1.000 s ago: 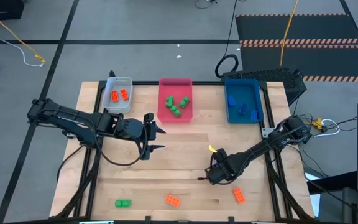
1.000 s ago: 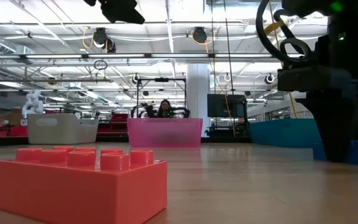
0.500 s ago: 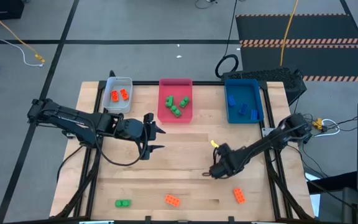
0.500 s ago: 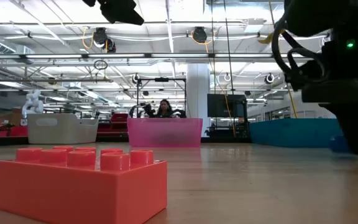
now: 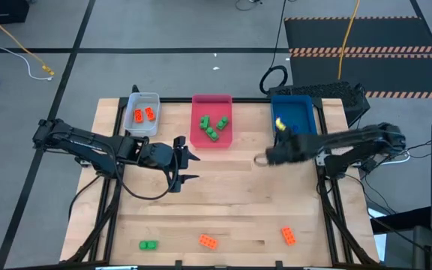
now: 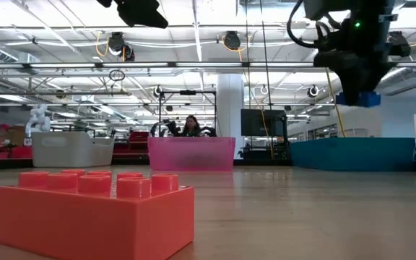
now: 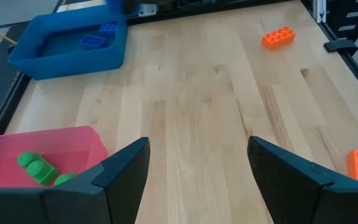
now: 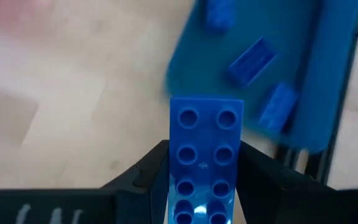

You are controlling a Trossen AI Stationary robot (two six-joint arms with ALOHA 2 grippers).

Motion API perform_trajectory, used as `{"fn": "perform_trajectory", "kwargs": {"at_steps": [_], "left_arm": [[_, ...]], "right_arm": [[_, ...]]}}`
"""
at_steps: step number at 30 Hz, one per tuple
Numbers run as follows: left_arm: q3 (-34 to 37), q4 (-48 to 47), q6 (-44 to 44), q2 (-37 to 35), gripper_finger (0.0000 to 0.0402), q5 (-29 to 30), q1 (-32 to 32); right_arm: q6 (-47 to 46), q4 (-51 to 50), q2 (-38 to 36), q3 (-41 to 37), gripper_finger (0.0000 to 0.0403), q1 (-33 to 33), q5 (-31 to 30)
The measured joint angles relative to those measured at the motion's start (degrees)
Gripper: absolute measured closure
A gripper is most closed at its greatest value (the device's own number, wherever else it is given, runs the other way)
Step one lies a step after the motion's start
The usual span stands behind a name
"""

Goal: Sort & place blocks by color
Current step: Put the blue game piece into the blue bin

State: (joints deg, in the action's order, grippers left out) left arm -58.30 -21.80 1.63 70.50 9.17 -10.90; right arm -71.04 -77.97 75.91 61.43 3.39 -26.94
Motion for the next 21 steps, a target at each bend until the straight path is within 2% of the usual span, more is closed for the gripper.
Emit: {"fn": "perform_trajectory", "kwargs": {"at_steps": [4, 9, 21], "left_arm": [[0.0, 0.8, -0.2, 0.0, 0.0128, 0.0, 0.0], [0.0, 0.7, -0.3, 0.0, 0.0128, 0.0, 0.0], [0.0, -0.8, 0.0, 0.0, 0.0128, 0.0, 0.0]], "right_arm": [[7.0, 1.5, -3.6, 0.0, 0.0267, -9.0, -1.9], [15.8, 5.1, -4.1, 0.0, 0.0267, -17.4, -1.6], [29.0, 14.8, -3.1, 0.0, 0.0267, -30.9, -0.4]]}}
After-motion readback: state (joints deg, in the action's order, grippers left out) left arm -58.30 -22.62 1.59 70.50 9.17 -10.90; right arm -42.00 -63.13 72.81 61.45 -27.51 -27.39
